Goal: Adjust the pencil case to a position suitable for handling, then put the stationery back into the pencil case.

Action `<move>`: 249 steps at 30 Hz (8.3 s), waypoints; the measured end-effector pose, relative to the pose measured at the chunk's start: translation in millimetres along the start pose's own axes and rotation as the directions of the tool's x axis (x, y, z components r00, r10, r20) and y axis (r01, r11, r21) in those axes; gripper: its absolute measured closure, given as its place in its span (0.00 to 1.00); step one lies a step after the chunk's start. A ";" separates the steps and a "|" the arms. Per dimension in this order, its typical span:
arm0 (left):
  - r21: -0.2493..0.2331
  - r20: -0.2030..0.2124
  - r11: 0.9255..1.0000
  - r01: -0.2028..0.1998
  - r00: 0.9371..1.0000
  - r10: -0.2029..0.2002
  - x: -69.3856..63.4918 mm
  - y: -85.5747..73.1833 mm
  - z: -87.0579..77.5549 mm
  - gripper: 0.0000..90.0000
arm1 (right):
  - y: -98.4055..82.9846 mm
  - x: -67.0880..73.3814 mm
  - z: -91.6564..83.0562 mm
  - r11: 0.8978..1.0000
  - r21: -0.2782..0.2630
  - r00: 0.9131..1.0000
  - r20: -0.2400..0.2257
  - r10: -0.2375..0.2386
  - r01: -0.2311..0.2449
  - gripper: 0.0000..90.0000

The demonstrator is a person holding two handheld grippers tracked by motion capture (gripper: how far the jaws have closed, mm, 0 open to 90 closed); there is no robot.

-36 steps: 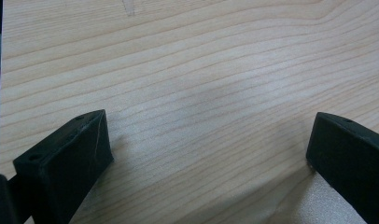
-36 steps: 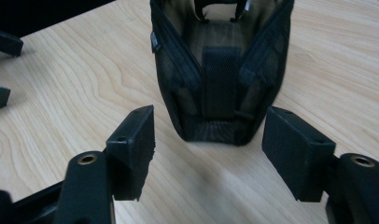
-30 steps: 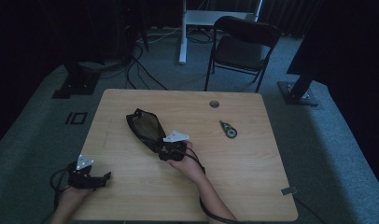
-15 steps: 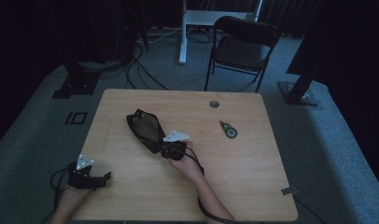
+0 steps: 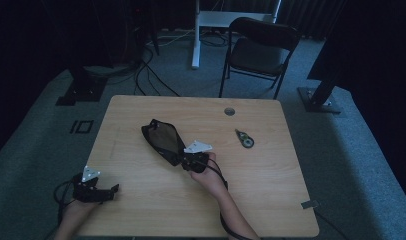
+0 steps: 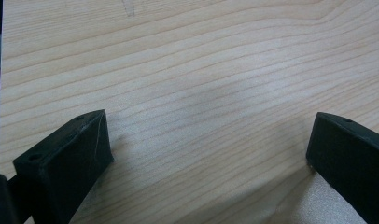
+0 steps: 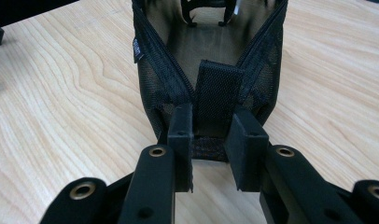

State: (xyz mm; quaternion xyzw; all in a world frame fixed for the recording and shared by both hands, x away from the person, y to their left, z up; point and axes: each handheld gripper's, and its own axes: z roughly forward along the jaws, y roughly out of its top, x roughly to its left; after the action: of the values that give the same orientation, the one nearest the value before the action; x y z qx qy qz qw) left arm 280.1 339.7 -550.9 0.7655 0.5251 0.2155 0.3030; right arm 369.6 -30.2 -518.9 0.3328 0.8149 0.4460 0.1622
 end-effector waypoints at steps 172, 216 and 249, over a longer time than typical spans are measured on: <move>0.002 0.000 1.000 0.000 1.000 0.000 0.0 0.1 -0.1 0.00 | -101.5 -174.3 -137.5 0.960 -0.076 0.898 0.339 0.281 -0.271 0.20; 0.002 0.000 1.000 0.000 1.000 0.000 0.0 0.1 -0.1 0.00 | -61.0 -216.6 -58.0 0.969 0.026 0.914 0.341 0.222 -0.245 0.30; 0.002 0.004 1.000 -0.005 1.000 0.005 0.1 0.2 -0.1 0.00 | -46.2 -213.0 -62.1 0.957 0.063 0.891 0.385 0.240 -0.285 0.55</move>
State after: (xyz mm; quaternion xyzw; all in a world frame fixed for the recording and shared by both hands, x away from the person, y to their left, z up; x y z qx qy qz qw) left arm 280.2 339.7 -550.7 0.7674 0.5230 0.2141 0.3027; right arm 471.0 -232.6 -530.3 0.5274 0.7413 0.3437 0.2327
